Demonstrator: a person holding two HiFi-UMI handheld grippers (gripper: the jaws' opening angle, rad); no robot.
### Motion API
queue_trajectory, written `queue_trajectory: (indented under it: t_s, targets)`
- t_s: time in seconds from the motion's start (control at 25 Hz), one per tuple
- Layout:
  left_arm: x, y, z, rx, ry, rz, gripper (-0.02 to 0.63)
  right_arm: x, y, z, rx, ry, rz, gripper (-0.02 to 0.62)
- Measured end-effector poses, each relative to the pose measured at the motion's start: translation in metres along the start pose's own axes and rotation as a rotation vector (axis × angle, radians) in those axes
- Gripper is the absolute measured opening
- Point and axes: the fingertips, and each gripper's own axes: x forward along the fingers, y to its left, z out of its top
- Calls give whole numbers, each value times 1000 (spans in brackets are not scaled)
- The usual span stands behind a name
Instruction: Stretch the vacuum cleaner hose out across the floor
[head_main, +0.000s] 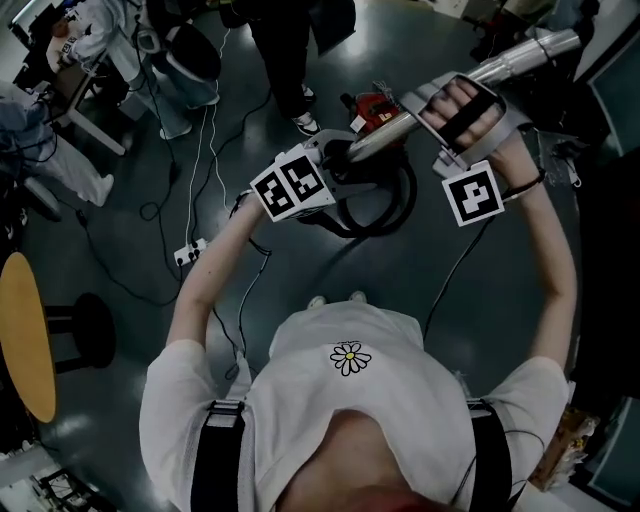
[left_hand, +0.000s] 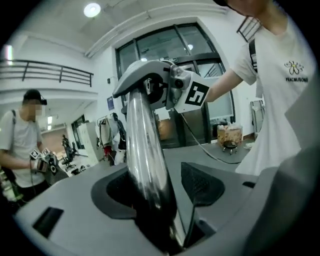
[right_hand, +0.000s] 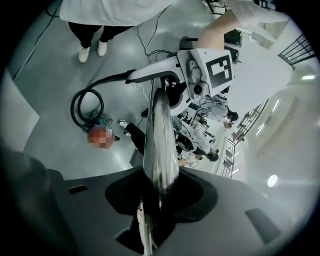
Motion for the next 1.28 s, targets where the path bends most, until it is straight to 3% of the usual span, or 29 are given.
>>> queue_trajectory:
  t_s: [0.08,0.2,0.28,0.36,0.48,0.56,0.68,0.76,0.88,0.96,1.12,1.28]
  targets:
    - [-1,-11,-11,-48,52,-62,278,-1,-5,10,-21,-15,-2,146]
    - [-1,-26,-38,-47,162,-108,278,1,-16,26,-62,-28,-11,147]
    - [-6,-31,-43,-125,115,-123,245,3,-18,37,-71,-49,-17,147]
    - [-14,-36,-42,-272,30,-150,126,5,-20,48,-75,-88,-33,147]
    - [-21,-48,-47,-378,-26,-153,98,7,-23,67,-100,-155,-56,148]
    - [-25,-57,-54,-427,-38,-163,97,10,-26,78,-47,-194,-46,168]
    - [-30,-67,-67,-499,-61,-163,97,16,-39,83,114,-225,-80,314]
    - [-30,-77,-75,-541,-76,-149,97,14,-43,72,234,-172,-112,347]
    - [-37,-90,-94,-629,-74,-110,97,-6,-50,26,493,13,-196,347]
    - [-47,-98,-110,-716,-74,-80,97,-31,-58,-1,758,79,-286,347]
    - [-60,-125,-109,-823,-167,-40,98,-81,-40,14,1453,-80,-432,345]
    - [-76,-157,-88,-810,-231,29,97,-104,71,108,2265,-105,-282,345]
